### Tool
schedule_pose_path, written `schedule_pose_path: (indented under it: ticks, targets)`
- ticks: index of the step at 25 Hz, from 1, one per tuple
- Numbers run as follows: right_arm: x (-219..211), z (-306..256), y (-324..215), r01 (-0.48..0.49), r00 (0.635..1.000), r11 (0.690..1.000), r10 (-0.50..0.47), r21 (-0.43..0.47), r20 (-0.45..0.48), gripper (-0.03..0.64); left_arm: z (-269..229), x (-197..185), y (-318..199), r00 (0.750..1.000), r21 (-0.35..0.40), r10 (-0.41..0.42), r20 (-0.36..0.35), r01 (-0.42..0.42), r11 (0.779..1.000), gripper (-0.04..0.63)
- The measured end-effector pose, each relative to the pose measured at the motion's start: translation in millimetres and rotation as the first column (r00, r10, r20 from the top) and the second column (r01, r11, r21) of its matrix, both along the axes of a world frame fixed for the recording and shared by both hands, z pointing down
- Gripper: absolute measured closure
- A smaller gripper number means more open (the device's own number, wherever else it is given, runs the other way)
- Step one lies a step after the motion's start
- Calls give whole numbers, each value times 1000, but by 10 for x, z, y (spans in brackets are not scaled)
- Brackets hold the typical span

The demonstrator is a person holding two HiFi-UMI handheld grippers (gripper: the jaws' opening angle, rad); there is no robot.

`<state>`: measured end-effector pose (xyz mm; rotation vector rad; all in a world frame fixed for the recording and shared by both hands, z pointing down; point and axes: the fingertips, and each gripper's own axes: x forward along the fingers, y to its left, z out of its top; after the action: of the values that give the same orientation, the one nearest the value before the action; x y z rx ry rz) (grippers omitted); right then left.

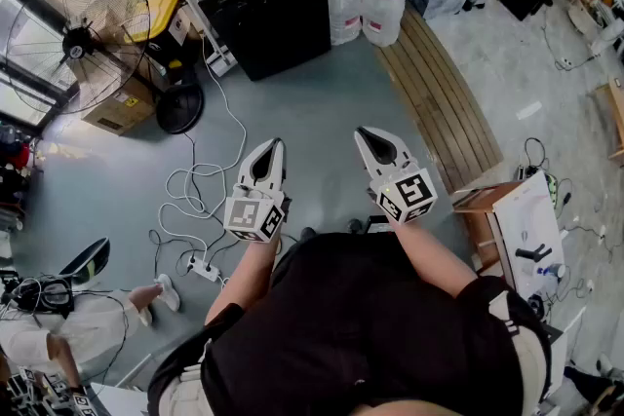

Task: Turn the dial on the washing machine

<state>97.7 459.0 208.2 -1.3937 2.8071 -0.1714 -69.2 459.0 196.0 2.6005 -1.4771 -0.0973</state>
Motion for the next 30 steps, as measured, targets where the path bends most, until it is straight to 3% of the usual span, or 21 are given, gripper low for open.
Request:
schedule_pose_path:
  ticks: [3,10,14,18,26,30]
  targets:
    - [-260,81,127,40,999,996,-39,-76,19,594,33,-173,76,1000,-35,-16,-19,15,999,581]
    - [-382,182,305,34,999,993,-32,-111,20,594,33,-292,253,1000,-40,-8,-16,8,999,581]
    - [-394,130,385,32,999,997,-28,-69,44,591,68,-166,435,996,-39,89,-13,-90,995,581]
    - [-338,150,445,11,1000,998,-10,-60,5,591,89,-71,569,988,-28,152,-32,-153,988,580]
    - [-126,346,464,25,1000,994,-23,-109,21,591,253,-65,619,996,-103,89,-15,-90,991,580]
    - [-64,379,379,45,999,994,-46,-104,-6,591,192,-70,596,998,-82,47,-42,-51,995,580]
